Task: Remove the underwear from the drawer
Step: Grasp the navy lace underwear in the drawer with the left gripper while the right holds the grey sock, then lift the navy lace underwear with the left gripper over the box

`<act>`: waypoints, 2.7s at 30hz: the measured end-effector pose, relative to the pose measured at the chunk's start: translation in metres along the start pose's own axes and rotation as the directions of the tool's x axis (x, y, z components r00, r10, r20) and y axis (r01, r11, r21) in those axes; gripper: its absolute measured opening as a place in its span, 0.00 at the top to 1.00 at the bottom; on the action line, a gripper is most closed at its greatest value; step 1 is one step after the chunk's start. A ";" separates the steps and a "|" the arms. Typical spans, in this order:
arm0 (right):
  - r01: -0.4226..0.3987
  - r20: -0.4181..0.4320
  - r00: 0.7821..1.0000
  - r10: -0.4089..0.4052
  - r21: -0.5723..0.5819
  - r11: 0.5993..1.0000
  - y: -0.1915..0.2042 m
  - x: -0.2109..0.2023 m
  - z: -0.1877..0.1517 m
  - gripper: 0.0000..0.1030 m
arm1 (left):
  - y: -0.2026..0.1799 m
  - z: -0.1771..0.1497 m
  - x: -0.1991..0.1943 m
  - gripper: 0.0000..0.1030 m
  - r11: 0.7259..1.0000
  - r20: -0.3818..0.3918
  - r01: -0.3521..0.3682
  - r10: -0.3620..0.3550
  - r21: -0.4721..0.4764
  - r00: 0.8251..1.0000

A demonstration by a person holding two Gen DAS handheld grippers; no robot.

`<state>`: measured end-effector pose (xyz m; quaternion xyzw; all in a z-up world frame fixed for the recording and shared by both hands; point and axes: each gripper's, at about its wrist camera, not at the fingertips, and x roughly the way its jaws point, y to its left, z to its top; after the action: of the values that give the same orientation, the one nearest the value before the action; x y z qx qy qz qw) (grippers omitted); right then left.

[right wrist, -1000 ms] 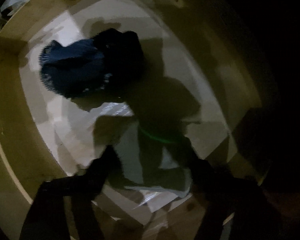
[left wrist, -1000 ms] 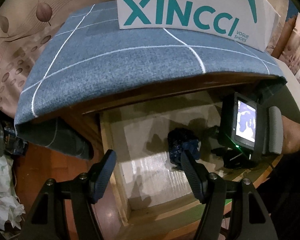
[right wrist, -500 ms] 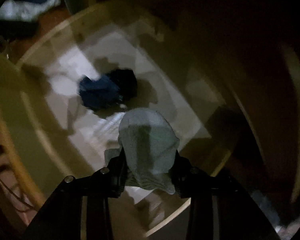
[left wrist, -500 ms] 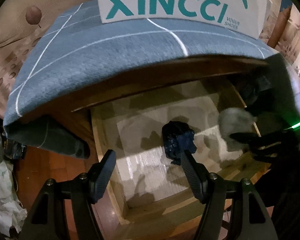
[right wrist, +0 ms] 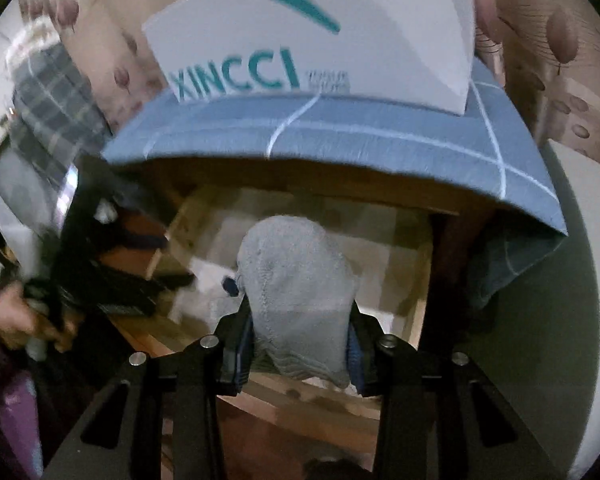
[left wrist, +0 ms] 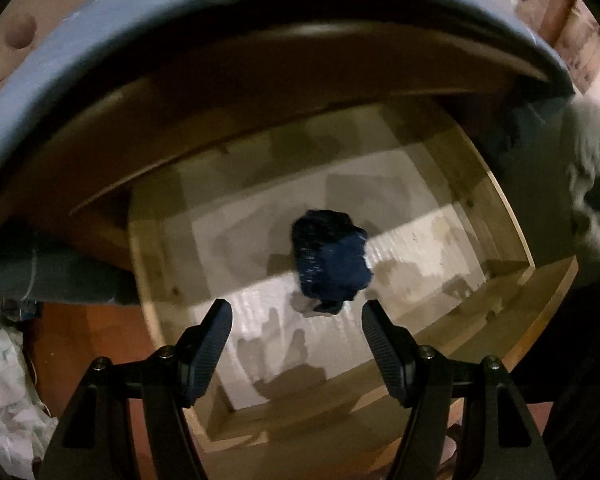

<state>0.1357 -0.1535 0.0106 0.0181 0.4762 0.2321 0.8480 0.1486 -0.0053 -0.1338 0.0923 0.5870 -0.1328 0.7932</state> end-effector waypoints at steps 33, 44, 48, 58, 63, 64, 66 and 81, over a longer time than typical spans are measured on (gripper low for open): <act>-0.255 0.147 0.961 0.236 0.135 0.957 -0.041 -0.011 -0.014 0.64 | -0.029 0.055 0.120 0.33 1.000 -0.349 -0.010 0.017 0.023 0.937; -0.278 0.139 0.956 0.257 0.160 0.947 -0.046 -0.008 -0.015 0.63 | -0.036 0.060 0.130 0.36 0.997 -0.382 0.024 0.004 0.068 0.924; -0.274 0.131 0.958 0.254 0.169 0.947 -0.048 -0.006 -0.015 0.63 | -0.035 0.059 0.125 0.72 0.997 -0.351 0.038 -0.011 0.069 0.936; -0.237 0.103 0.970 0.222 0.175 0.956 -0.049 0.002 -0.015 0.63 | -0.031 0.032 0.074 0.77 0.995 -0.173 0.028 -0.012 0.091 0.985; -0.220 0.099 0.974 0.205 0.172 0.960 -0.047 0.004 -0.015 0.63 | -0.047 0.016 0.025 0.76 0.992 -0.046 0.018 -0.013 0.122 0.999; -0.213 0.095 0.975 0.200 0.166 0.963 -0.046 0.004 -0.014 0.63 | -0.045 0.013 0.014 0.76 0.992 -0.017 0.021 -0.019 0.123 1.000; -0.197 0.093 0.979 0.184 0.155 0.968 -0.043 0.005 -0.014 0.63 | -0.046 0.008 -0.006 0.76 0.993 0.031 0.018 -0.022 0.121 0.999; -0.178 0.247 0.957 0.151 0.087 0.980 -0.020 -0.031 -0.021 0.63 | -0.025 -0.012 -0.121 0.76 0.999 0.390 -0.034 0.033 -0.003 0.920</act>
<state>0.1119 -0.1883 0.0190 0.1315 0.3794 0.2718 0.8746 0.0963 -0.0129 -0.0214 0.0757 0.4156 -0.1362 0.8961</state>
